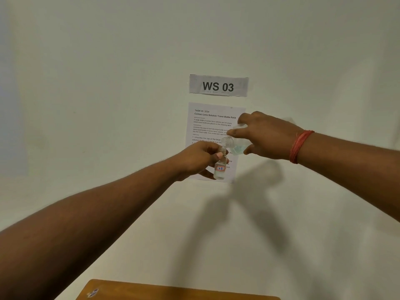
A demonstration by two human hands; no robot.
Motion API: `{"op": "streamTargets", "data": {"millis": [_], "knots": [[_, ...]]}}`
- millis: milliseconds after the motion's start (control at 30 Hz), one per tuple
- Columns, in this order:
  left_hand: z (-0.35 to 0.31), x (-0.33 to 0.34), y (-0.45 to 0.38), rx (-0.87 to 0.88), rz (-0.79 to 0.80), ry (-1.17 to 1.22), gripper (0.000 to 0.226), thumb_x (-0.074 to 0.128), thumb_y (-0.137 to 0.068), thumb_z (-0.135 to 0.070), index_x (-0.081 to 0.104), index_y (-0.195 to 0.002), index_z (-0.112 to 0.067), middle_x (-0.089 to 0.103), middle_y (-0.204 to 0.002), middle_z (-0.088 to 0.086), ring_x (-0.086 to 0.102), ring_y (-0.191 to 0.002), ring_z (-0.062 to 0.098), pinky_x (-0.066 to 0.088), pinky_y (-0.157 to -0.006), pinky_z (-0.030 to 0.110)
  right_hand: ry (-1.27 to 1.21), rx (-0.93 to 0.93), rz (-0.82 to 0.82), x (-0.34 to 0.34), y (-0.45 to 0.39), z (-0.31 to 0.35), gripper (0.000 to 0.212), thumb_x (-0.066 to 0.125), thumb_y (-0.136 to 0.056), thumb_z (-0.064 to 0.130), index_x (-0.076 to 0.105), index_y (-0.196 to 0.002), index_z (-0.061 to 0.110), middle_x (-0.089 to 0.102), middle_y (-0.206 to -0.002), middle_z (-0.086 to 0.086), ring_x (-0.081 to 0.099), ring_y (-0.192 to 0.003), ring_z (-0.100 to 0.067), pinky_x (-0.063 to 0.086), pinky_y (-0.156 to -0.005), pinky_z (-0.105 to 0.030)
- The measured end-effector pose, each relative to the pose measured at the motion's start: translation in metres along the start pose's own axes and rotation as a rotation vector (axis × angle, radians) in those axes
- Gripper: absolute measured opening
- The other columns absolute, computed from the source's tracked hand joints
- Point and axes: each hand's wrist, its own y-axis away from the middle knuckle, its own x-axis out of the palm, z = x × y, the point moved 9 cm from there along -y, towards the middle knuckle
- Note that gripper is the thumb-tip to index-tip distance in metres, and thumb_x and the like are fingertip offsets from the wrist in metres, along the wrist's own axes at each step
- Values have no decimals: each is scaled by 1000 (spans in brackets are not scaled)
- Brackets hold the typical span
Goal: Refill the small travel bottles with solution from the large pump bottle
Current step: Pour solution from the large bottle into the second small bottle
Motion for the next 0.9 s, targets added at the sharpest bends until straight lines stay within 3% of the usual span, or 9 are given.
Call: {"op": "streamTargets", "data": {"millis": [267, 433, 900], "knots": [[-1, -1, 0, -2, -11, -8, 23, 51, -106, -14, 67, -122, -10, 74, -117, 6, 73, -103, 19, 64, -83, 44, -5, 3, -6, -1, 0, 0, 68, 73, -85, 35, 43, -145, 30, 48, -135, -9, 51, -111, -30, 52, -87, -42], [-3, 0, 0, -6, -10, -2, 18, 51, -106, -13, 68, -113, -17, 75, -116, 6, 72, -106, 22, 64, -83, 44, -6, 4, -9, -1, 0, 0, 69, 74, -84, 35, 43, -145, 31, 48, -136, -9, 51, -111, -30, 52, -87, -42], [-6, 1, 3, -1, -4, -7, 23, 50, -106, -12, 68, -121, -8, 74, -117, 8, 72, -105, 22, 64, -84, 45, -11, 12, -5, -4, 2, -2, 68, 72, -85, 36, 42, -146, 32, 47, -135, -8, 50, -110, -29, 52, -87, -42]]}}
